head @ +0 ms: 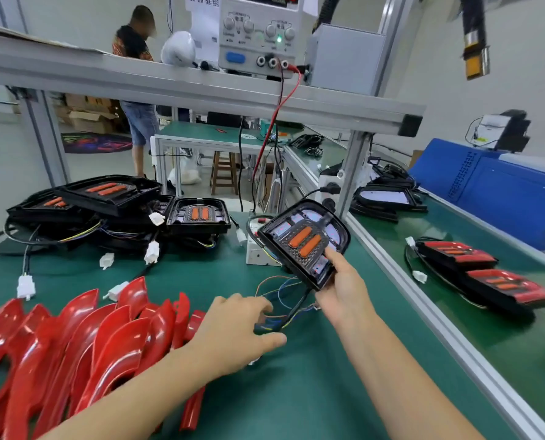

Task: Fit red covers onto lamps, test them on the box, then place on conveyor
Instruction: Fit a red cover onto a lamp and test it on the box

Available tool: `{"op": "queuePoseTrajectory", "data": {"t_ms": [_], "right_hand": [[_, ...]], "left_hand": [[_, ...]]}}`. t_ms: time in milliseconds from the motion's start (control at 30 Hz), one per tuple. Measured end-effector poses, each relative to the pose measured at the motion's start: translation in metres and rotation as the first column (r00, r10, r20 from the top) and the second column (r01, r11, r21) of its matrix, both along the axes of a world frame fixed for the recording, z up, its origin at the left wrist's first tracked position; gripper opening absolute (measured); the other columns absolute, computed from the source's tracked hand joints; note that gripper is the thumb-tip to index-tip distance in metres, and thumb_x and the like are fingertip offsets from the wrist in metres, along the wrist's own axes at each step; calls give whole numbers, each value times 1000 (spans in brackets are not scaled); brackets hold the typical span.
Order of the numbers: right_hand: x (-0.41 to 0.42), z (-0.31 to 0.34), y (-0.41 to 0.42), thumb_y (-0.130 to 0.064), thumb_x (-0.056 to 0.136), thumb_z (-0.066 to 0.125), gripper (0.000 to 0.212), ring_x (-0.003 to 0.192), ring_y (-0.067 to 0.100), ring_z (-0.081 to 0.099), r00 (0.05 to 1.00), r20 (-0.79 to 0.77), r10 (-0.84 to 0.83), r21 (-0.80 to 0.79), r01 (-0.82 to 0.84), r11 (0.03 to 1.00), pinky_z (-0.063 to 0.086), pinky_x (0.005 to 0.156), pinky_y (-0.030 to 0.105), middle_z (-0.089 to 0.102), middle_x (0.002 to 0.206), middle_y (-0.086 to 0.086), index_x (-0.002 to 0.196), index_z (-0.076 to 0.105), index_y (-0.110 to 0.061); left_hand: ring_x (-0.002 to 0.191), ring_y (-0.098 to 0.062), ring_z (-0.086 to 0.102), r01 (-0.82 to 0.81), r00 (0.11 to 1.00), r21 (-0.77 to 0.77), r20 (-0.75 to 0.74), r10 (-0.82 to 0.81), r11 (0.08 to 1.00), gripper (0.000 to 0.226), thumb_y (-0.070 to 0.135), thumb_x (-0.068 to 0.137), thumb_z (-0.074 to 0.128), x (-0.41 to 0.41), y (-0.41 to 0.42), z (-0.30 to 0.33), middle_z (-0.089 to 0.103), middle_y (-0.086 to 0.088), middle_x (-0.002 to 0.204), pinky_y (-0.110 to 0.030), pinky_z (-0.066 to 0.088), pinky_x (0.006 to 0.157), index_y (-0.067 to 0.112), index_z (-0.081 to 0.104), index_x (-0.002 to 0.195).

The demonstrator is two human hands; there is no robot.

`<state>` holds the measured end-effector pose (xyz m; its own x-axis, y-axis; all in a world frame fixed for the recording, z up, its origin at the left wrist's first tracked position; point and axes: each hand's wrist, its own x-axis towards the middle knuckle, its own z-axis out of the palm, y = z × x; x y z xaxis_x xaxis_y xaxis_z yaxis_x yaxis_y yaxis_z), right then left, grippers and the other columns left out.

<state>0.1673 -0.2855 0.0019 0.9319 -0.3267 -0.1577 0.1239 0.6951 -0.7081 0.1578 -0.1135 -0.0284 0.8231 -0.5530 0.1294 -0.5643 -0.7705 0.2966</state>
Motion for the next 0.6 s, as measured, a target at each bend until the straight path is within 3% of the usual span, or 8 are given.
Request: {"op": "queuePoseTrajectory", "data": {"t_ms": [67,167,300,367,433,533,600], "right_hand": [[-4,-4,-4,-9,98,47,36,83,26,70,1000,-8,17,-10,-17,1000,61,66,36,64,121,22,130,55,6],[-10,-8,-12,-9,97,48,29,77,26,73,998,7,63,-8,-63,998,59,56,36,72,101,18,119,62,4],[-16,-14,-33,-12,99,45,28,70,22,73,997,-39,73,-88,-76,993,58,53,31,75,87,14,100,71,0],[-21,-17,-44,-14,98,47,35,65,18,73,994,-66,88,-165,-98,981,57,52,26,76,82,11,84,77,-5],[-27,-19,-54,-16,95,50,38,59,15,71,991,-101,93,-239,-114,964,55,49,24,75,75,7,71,79,-9],[-36,-23,-68,-19,96,50,36,61,19,71,981,-173,84,-292,-133,947,59,53,31,75,79,11,78,78,-7],[-42,-28,-74,-18,96,49,33,65,26,72,976,-204,71,-296,-131,946,60,54,39,74,88,17,87,76,-3]], "left_hand": [[110,-10,49,62,998,-13,1,-62,998,41,50,86,55,0,-5,-2,60,16,116,-28,31,95,31,52,121],[105,-11,53,119,992,-27,39,-118,992,20,34,90,54,2,-10,-1,64,12,105,-28,30,94,30,60,109],[107,-11,50,150,972,16,183,-150,989,21,30,94,49,11,-7,5,62,12,110,-27,26,93,32,63,109],[110,-8,49,155,943,117,279,-182,981,23,30,94,48,17,-1,7,60,16,115,-27,24,95,32,63,111],[99,-6,57,161,879,278,395,-265,947,18,26,81,65,22,5,11,66,18,99,-27,30,92,33,69,97],[67,-8,63,101,829,351,488,-274,931,27,18,44,86,38,14,12,64,15,61,-29,31,79,31,71,62],[82,-10,63,10,858,405,465,-216,914,21,15,61,78,49,22,13,67,13,74,-30,26,88,29,72,77]]}}
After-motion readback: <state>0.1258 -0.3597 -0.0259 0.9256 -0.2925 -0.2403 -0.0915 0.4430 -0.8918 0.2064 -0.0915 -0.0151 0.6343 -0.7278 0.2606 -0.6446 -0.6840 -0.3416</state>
